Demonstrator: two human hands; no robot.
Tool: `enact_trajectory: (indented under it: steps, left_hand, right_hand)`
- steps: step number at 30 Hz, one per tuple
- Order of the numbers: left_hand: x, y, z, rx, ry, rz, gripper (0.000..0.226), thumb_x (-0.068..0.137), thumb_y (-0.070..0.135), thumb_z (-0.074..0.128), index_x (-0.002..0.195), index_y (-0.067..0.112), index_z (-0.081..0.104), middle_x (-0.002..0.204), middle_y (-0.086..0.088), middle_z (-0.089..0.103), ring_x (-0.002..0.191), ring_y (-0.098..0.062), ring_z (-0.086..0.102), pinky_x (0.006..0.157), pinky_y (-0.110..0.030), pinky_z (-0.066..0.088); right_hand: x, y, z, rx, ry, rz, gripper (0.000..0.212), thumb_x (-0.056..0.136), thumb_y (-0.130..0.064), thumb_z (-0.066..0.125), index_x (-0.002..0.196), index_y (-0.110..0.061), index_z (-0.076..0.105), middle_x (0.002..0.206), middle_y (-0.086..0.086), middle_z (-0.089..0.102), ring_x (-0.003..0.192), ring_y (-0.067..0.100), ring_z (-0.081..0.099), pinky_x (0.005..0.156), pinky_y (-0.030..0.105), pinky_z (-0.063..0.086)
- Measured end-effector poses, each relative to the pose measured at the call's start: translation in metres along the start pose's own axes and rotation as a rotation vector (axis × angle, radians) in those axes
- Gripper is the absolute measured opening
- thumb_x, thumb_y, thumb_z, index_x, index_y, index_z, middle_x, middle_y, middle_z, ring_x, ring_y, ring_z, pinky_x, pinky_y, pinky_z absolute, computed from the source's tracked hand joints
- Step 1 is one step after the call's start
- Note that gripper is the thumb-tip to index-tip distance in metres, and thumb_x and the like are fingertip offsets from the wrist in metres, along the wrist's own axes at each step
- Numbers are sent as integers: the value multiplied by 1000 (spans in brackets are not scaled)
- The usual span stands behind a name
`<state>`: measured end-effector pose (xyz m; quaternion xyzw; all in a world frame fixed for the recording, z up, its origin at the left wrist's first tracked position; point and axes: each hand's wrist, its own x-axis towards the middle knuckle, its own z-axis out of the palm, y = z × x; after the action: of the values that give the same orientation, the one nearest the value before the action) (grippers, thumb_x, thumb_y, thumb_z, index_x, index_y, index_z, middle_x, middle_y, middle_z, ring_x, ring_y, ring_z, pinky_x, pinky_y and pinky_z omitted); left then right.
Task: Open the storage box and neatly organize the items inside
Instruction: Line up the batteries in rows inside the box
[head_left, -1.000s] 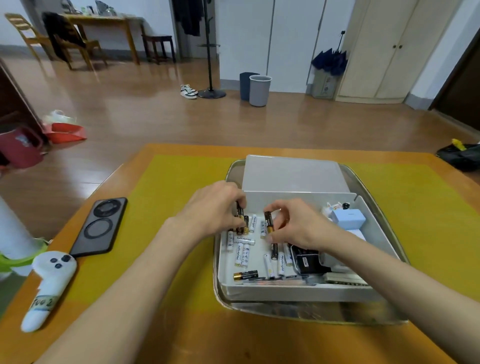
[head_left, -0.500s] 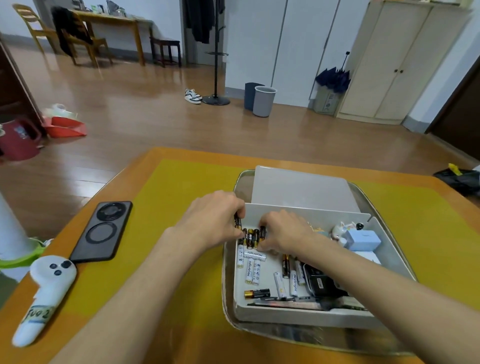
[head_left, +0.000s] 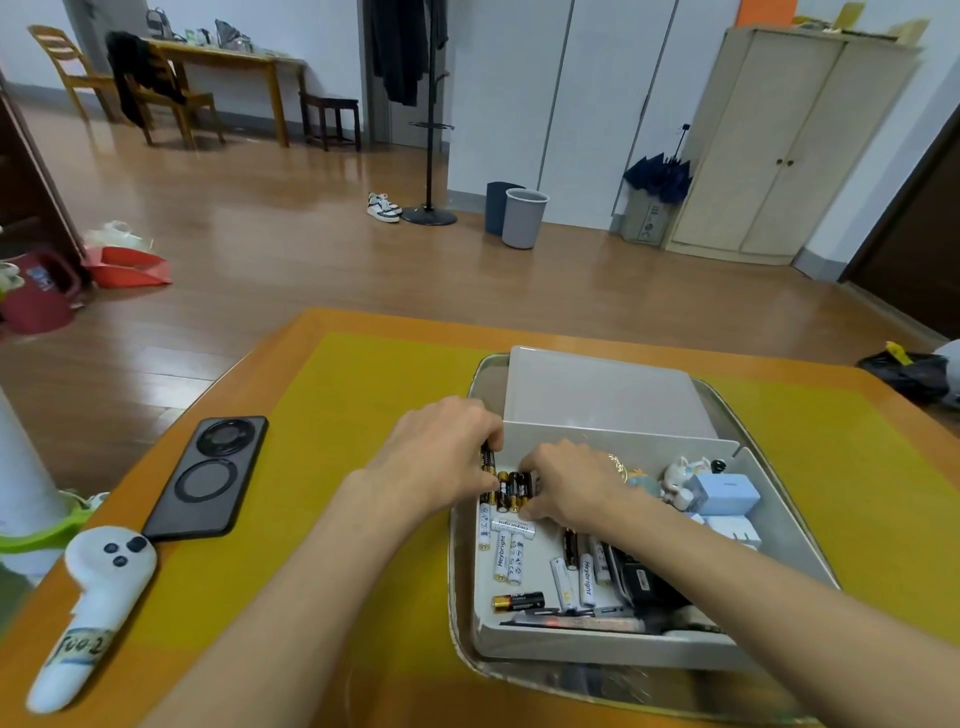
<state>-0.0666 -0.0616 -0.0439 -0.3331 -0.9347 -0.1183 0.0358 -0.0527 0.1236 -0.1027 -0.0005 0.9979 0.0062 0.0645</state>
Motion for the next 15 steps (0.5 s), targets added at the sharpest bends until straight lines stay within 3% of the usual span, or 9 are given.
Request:
enact_trajectory:
  steps: [5, 10, 15]
  left_hand:
    - [2, 2, 5, 17, -13, 17, 31, 80, 40, 77, 106, 32, 63, 110, 9, 61, 108, -16, 55, 70, -30, 36]
    - [7, 7, 10, 34, -18, 50, 33, 80, 40, 76, 110, 31, 64, 112, 8, 62, 108, -16, 54, 76, -34, 47]
    - [16, 23, 29, -15, -67, 124, 36, 79, 39, 79, 110, 28, 64, 112, 7, 62, 105, -14, 55, 81, -32, 49]
  right_hand:
    - [-2, 1, 0, 91, 2, 0, 59, 75, -48, 83, 125, -22, 65, 107, 1, 73, 101, 27, 66, 83, 41, 54]
    - [-22, 12, -15, 220, 43, -23, 57, 75, -43, 84, 126, -25, 63, 97, -7, 71, 97, 20, 65, 85, 40, 54]
    - [-63, 46, -15, 215, 83, -30, 31, 77, -41, 78, 105, -31, 69, 82, -12, 66, 83, 12, 61, 67, 31, 47]
